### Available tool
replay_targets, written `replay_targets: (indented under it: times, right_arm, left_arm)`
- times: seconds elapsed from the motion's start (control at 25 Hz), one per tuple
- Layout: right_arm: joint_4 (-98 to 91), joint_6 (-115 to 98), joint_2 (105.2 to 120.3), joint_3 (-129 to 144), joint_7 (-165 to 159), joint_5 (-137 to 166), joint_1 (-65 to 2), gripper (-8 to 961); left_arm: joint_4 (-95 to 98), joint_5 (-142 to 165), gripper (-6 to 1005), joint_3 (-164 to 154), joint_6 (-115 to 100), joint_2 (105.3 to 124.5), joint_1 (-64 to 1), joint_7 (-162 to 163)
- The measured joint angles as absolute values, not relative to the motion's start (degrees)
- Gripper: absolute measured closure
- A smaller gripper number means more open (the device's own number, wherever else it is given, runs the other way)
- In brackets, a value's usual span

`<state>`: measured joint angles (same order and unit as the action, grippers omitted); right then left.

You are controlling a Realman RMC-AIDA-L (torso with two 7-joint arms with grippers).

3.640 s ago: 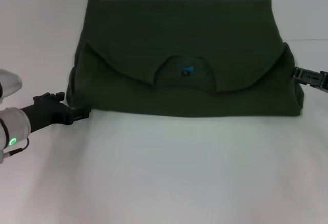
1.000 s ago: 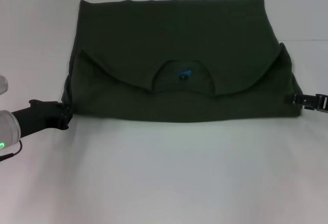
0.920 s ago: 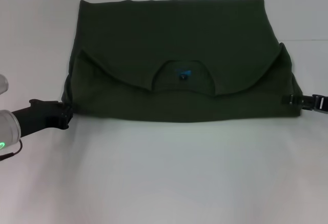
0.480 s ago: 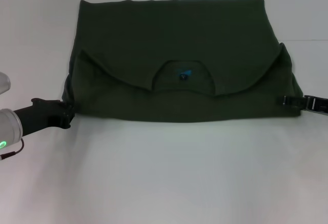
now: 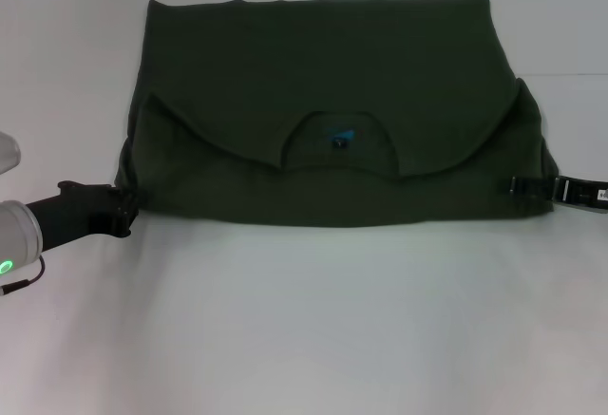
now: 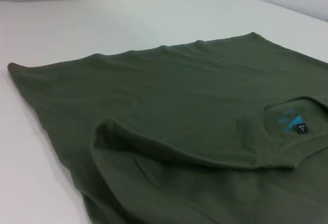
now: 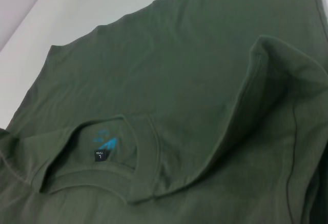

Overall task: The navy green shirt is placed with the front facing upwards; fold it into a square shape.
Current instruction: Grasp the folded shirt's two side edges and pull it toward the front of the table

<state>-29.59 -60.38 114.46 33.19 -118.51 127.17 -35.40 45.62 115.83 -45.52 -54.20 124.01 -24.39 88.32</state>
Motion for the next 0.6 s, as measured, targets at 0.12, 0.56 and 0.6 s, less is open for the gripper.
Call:
replay_targets:
  times: [0.12, 0.56, 0.6]
  right_arm:
    - [-29.6, -60.4, 114.45, 32.8, -118.7, 127.0, -35.0, 41]
    - [-29.6, -59.2, 114.04, 33.0, -118.3, 127.0, -34.1, 472]
    - [-29.6, -59.3, 114.04, 33.0, -118.2, 127.0, -34.1, 524]
  left_arm:
    - [45.5, 115.8, 962, -45.5, -54.1, 124.01, -24.4, 88.3]
    - [45.2, 115.8, 962, -45.5, -54.0, 124.01, -24.7, 88.3]
    - [45.2, 115.8, 962, -45.5, -54.0, 124.01, -24.7, 88.3]
